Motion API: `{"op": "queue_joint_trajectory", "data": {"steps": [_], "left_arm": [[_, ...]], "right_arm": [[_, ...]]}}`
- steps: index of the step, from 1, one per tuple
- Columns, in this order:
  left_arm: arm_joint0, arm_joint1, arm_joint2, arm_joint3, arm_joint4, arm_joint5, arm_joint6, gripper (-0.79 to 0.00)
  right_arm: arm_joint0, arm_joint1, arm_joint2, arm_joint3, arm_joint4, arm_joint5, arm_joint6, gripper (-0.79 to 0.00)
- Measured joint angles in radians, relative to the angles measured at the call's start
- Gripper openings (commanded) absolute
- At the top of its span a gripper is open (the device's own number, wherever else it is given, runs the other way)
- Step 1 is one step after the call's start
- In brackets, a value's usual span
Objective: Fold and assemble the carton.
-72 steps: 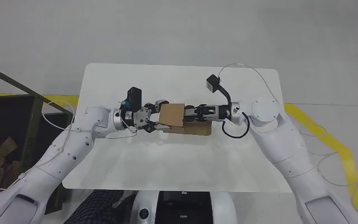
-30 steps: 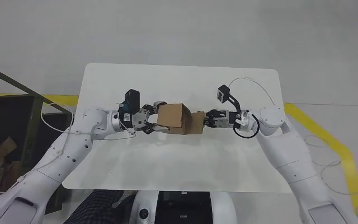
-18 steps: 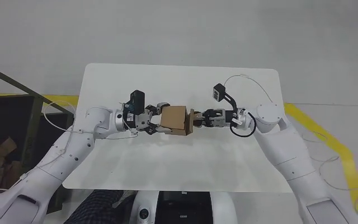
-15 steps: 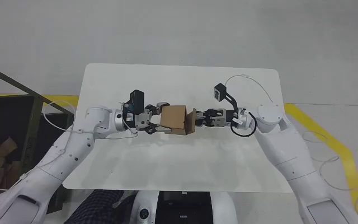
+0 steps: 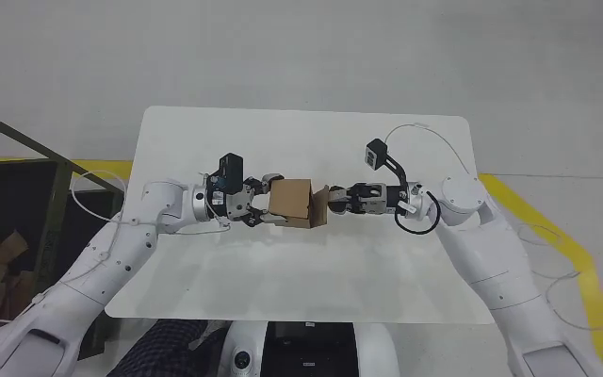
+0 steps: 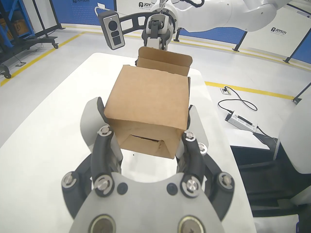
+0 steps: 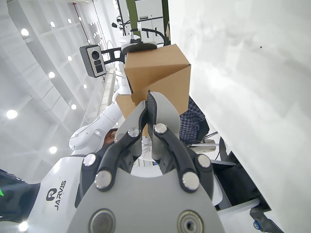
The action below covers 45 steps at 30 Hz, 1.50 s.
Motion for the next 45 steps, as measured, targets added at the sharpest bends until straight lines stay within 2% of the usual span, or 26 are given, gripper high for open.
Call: {"op": "queue_joint_trajectory", "data": {"steps": [11,17,45], "left_arm": [[0.006,-0.006,-0.013,0.007,0.005,0.000,-0.019,-0.437],[0.007,-0.010,-0.017,0.007,0.007,0.000,-0.027,-0.437],[0.016,-0.018,-0.036,-0.009,0.012,0.000,-0.039,-0.437]], "right_arm": [[-0.009,0.007,-0.003,-0.052,-0.027,0.020,0.007,-0.677],[-0.011,0.010,-0.006,-0.069,-0.038,0.031,0.006,-0.653],[0.012,0.012,-0.043,-0.063,-0.067,0.057,-0.018,-0.674]]}}
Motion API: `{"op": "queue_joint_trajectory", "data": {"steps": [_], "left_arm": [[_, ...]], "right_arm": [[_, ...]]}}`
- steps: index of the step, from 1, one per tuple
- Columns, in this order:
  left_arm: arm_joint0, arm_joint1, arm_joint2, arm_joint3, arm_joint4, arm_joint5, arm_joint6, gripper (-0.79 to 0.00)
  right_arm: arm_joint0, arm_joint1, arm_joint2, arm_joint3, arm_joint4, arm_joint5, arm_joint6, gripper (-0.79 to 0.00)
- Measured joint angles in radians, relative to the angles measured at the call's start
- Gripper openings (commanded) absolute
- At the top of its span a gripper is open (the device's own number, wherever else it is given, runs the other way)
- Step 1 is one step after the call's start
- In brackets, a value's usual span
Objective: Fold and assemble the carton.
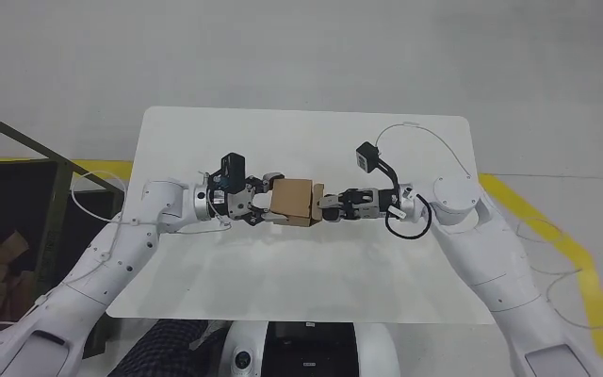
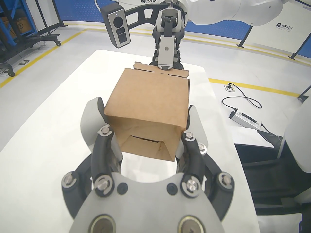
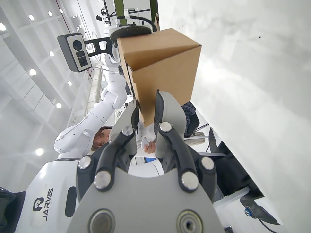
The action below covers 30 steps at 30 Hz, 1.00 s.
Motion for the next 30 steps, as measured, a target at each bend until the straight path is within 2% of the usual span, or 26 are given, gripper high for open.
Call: {"op": "queue_joint_trajectory", "data": {"steps": [8,26,30], "left_arm": [[0.007,0.000,-0.004,-0.010,0.001,0.000,0.000,-0.437],[0.017,0.001,-0.012,-0.017,0.006,0.000,0.005,-0.437],[0.019,0.001,-0.014,-0.018,0.007,0.000,0.004,-0.437]], "right_arm": [[0.012,-0.001,-0.015,-0.015,-0.022,0.016,-0.015,-0.736],[0.023,-0.002,-0.035,-0.047,-0.043,0.042,-0.046,-0.748],[0.025,-0.002,-0.037,-0.053,-0.045,0.044,-0.049,-0.723]]}}
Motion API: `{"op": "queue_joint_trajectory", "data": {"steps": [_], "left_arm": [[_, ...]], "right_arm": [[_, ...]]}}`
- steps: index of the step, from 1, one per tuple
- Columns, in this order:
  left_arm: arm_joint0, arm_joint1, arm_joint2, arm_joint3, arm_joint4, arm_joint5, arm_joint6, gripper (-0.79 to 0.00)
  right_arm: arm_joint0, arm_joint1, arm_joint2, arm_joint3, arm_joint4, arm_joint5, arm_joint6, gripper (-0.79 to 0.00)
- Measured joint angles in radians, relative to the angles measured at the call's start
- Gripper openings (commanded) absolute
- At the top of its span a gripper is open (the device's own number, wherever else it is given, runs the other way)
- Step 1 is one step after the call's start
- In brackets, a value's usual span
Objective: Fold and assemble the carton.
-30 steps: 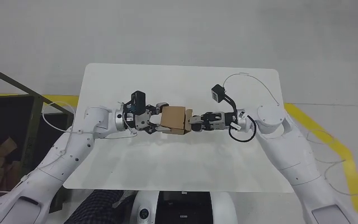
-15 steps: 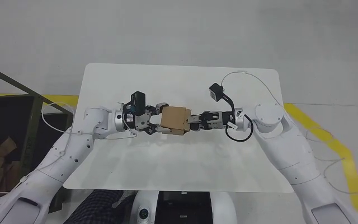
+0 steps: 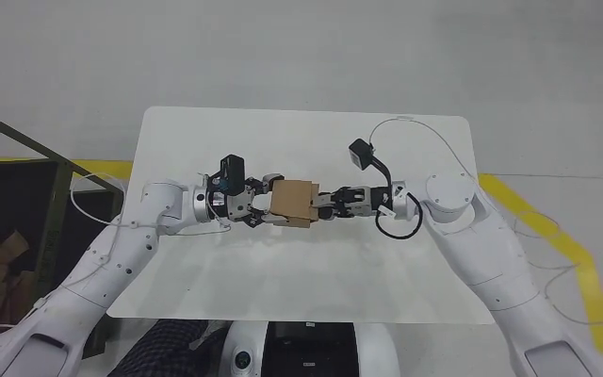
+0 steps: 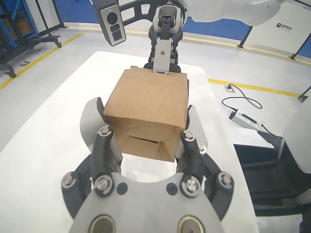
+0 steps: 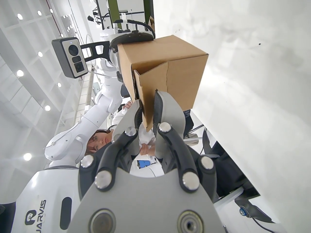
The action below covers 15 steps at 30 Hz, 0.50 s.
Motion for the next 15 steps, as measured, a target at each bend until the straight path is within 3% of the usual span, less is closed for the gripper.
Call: {"op": "queue_joint_trajectory", "data": {"steps": [4,15], "left_arm": [[0.001,0.000,0.001,0.003,0.000,0.000,-0.002,-0.437],[-0.002,-0.001,0.005,0.016,-0.006,0.000,-0.011,-0.434]], "right_arm": [[-0.002,0.001,0.003,-0.004,0.002,-0.002,-0.008,-0.699],[-0.025,0.010,0.030,-0.029,0.009,-0.004,-0.008,-0.742]]}}
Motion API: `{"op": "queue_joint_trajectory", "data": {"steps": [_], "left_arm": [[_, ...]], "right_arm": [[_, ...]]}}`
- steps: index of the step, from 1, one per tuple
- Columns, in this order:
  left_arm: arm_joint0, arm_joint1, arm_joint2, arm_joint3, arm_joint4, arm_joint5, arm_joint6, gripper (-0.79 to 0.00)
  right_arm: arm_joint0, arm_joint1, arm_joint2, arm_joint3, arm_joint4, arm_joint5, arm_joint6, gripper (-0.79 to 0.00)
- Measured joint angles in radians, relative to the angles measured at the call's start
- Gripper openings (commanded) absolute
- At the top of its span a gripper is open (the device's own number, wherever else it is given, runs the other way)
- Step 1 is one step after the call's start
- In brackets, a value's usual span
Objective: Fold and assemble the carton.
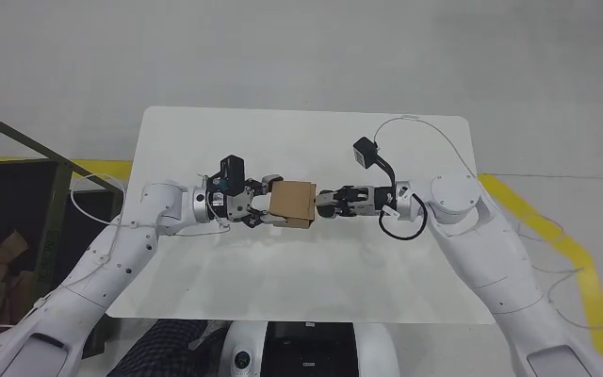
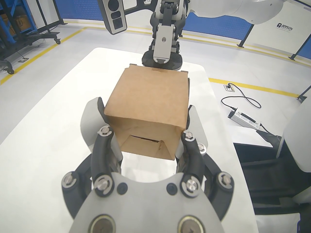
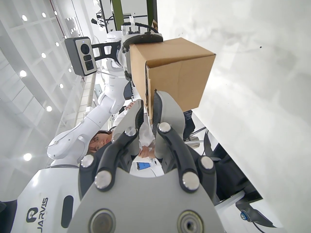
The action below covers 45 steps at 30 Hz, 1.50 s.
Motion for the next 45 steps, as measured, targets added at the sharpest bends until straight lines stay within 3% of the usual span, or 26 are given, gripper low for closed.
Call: {"op": "queue_joint_trajectory", "data": {"steps": [3,23,45], "left_arm": [[-0.001,0.000,0.001,0.002,-0.001,0.000,-0.002,-0.434],[-0.005,0.003,-0.002,-0.002,-0.012,0.000,-0.005,-0.428],[-0.010,0.001,0.005,-0.001,-0.025,0.000,-0.013,-0.434]], "right_arm": [[-0.003,0.001,0.002,-0.004,0.002,-0.002,-0.001,-0.785],[-0.013,0.007,0.016,0.012,-0.004,-0.005,-0.026,-0.785],[0.023,-0.009,-0.043,0.034,0.032,-0.026,-0.010,-0.785]]}}
